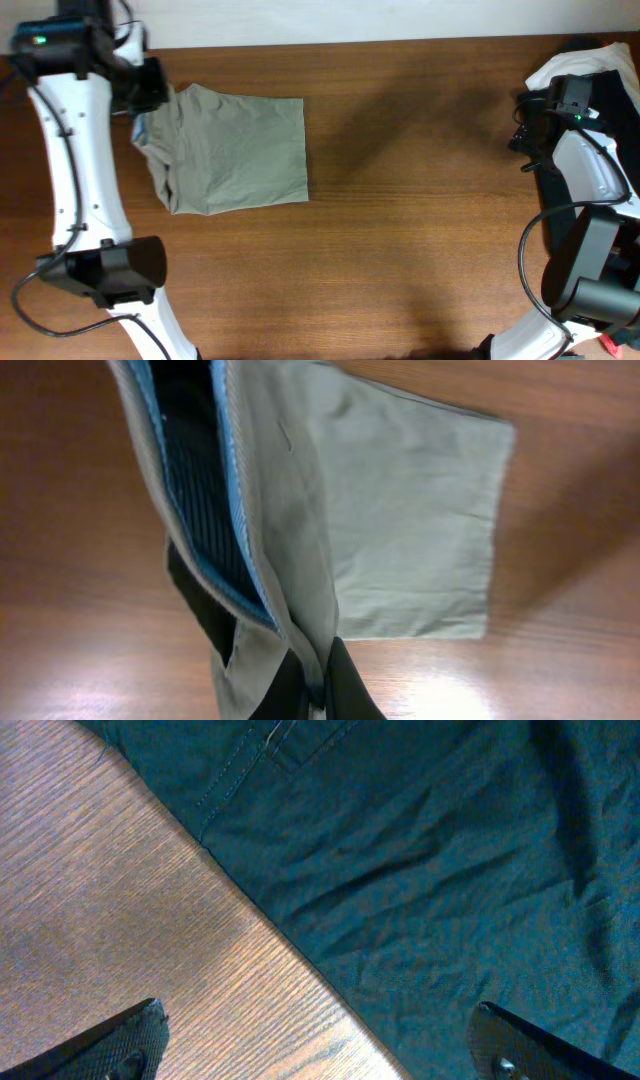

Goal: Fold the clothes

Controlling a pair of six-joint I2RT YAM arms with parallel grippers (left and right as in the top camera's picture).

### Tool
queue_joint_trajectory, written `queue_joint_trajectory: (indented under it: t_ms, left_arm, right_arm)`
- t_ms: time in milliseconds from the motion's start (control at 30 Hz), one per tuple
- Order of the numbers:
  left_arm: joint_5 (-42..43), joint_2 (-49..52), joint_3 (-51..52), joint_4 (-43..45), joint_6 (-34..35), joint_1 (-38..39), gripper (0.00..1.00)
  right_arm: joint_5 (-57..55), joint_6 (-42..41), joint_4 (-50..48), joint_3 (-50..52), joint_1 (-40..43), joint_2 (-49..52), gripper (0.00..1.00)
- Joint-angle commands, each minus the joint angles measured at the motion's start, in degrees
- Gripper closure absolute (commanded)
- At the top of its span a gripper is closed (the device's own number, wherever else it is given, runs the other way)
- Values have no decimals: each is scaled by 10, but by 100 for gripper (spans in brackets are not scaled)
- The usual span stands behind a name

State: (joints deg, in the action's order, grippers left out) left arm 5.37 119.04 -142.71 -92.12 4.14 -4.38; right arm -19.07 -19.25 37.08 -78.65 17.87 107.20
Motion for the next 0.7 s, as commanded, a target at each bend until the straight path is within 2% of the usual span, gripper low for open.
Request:
queue_joint_trajectory:
  t_ms: [0, 233, 433, 667]
  left_arm:
    - [12, -2, -6, 12, 4, 43, 100]
    - [12, 80, -6, 26, 3, 96, 99]
    - [13, 168, -6, 76, 3, 128, 99]
    - [15, 226, -6, 119, 3, 151, 99]
  right_arm:
    - [-9, -3, 0, -9, 2, -6, 1]
    - [-9, -3, 0, -9, 2, -6, 1]
    - [-9, -3, 0, -9, 2, -6, 1]
    - [-9, -3, 0, -9, 2, -6, 1]
